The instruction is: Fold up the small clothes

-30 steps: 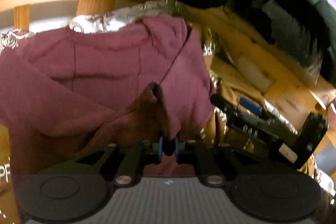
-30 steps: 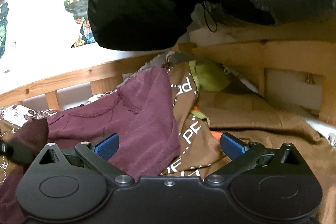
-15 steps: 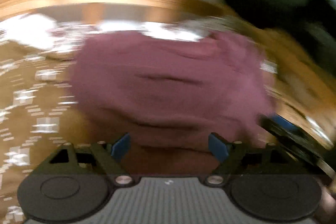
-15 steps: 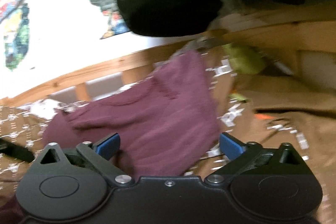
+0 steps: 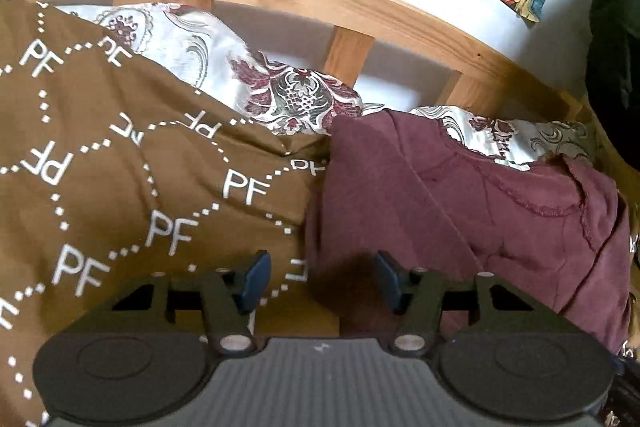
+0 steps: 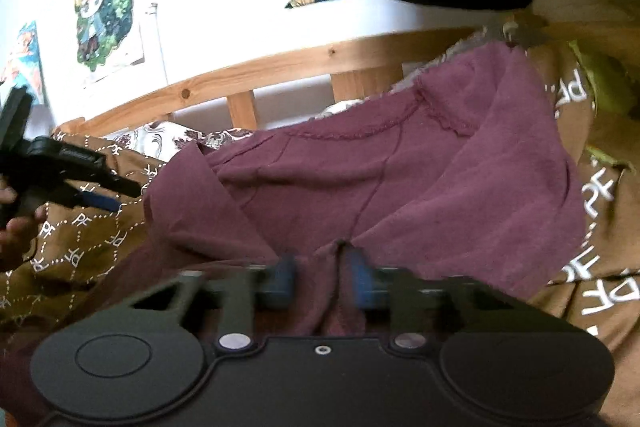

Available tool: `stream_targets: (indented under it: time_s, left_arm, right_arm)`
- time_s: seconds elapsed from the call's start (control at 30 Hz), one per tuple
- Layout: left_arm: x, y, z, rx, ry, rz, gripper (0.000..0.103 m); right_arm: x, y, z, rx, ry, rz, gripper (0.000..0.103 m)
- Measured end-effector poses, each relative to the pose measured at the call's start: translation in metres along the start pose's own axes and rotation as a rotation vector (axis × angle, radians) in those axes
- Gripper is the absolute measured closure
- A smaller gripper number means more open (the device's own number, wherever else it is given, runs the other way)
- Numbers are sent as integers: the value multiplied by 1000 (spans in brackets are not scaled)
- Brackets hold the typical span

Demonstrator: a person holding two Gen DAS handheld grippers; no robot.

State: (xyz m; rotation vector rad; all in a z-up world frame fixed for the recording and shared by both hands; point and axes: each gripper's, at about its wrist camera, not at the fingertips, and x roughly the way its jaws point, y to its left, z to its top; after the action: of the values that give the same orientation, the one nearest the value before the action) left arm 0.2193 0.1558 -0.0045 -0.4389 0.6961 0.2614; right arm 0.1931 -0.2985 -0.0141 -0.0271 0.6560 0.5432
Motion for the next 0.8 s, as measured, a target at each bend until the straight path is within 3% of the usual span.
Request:
stream_targets:
  time_s: [0.1, 0.2, 0.3, 0.37, 0.47, 0.53, 0.6, 0.63, 0.67, 0.73, 0.8]
  left_arm:
    - [1, 0, -1, -40, -10, -13, 42]
    - [1, 0, -1, -14, -20, -2, 42]
    - [1, -4, 2, 20, -37, 20, 39]
    - [1, -8, 5, 47, -51, 28, 36]
    - [3, -14, 8, 98, -78, 45, 33]
    - [7, -18, 12, 125, -85, 45, 32]
    - [17, -23, 17, 148, -61, 41, 32]
    - [23, -25, 20, 155, -33, 32, 47]
    - [30, -27, 23, 155, -1, 6, 81]
    - [35, -32, 27, 150, 15, -1, 89]
    - [33, -40, 28, 182, -26, 2, 94]
  right_arm:
    - [-17, 7, 7, -89, -76, 31, 95]
    - [-48, 21, 15, -308, -149, 90, 95]
    - [-62, 35, 7, -507, -108, 125, 94]
    - [-61, 37, -3, -570, -16, 162, 90]
    - [-60, 37, -10, -597, 57, 202, 68]
    - [-65, 30, -4, -524, 36, 219, 48]
    - [-68, 20, 4, -409, 4, 233, 41]
    - [-68, 15, 7, -337, -10, 235, 32]
    - [-65, 9, 8, -255, -17, 222, 29]
    - [-57, -1, 7, -124, 2, 215, 29]
    - [-48, -8, 2, -54, 36, 185, 30]
